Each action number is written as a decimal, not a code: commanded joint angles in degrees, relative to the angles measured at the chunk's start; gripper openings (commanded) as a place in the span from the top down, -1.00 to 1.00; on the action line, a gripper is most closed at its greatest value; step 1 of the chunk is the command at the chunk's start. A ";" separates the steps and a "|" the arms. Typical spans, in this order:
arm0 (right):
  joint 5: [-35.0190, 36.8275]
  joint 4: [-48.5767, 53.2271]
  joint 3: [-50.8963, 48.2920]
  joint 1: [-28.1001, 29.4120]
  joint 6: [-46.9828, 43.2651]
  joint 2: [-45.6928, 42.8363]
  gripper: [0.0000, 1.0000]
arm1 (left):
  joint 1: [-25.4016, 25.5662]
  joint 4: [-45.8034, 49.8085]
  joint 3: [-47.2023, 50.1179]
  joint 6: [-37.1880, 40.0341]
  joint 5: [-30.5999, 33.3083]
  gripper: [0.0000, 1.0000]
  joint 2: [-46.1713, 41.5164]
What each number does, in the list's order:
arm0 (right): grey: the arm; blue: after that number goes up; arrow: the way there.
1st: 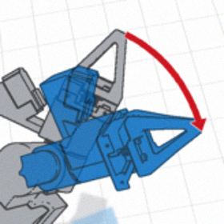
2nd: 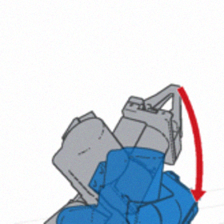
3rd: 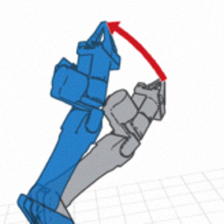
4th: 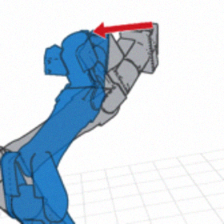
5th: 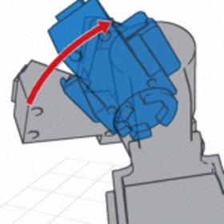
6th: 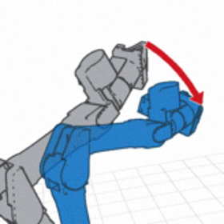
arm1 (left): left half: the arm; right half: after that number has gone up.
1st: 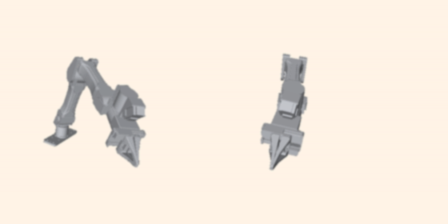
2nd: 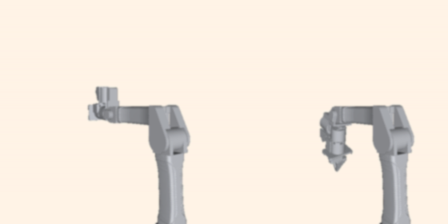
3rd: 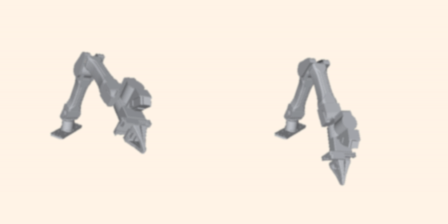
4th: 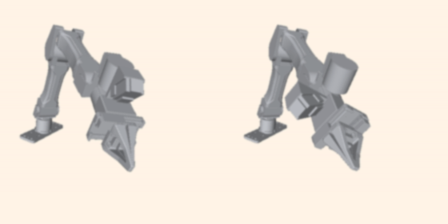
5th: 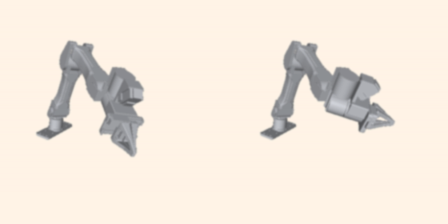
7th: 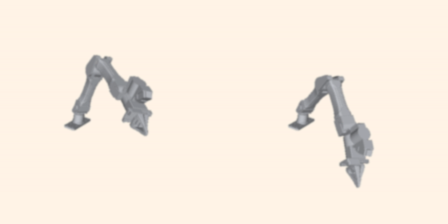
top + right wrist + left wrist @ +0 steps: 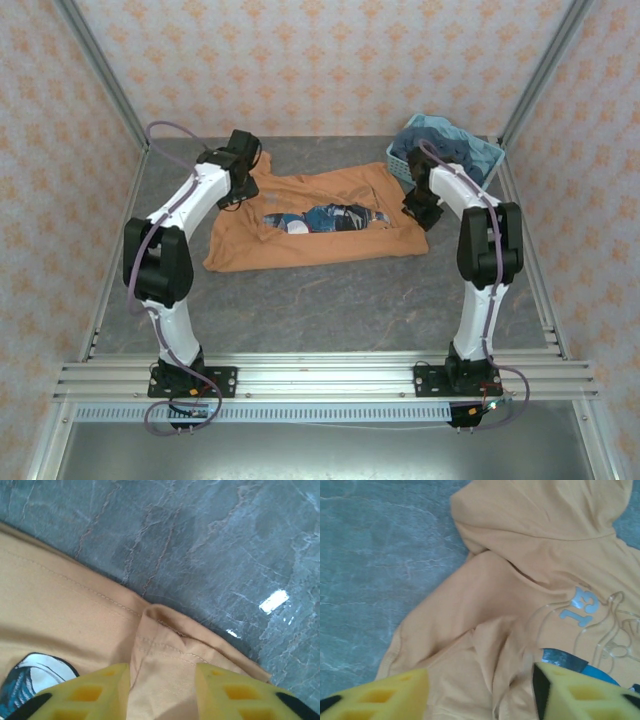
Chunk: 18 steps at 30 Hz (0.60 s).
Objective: Fold and stack the t-shirts
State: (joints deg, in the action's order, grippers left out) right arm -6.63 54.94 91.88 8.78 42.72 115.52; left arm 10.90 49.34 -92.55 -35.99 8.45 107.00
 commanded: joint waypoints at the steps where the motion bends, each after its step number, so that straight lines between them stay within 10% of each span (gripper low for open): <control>1: 3.38 3.27 0.67 -0.52 -3.88 -4.39 0.04 | -1.33 4.57 4.69 -0.76 1.83 -0.26 -8.26; 12: -6.54 -6.23 -18.92 -0.59 -5.24 -16.03 0.02 | -8.91 -5.96 37.95 -12.61 -20.35 -0.26 -27.19; 18: -6.50 -7.84 -21.94 -0.62 -5.01 -13.53 0.03 | -10.96 -8.56 42.22 -13.21 -19.45 -0.24 -24.70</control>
State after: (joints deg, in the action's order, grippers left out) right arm -13.19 49.39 71.05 8.43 37.82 101.01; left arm 0.32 44.73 -51.18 -47.55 -10.09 81.49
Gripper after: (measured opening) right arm 0.488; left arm 0.625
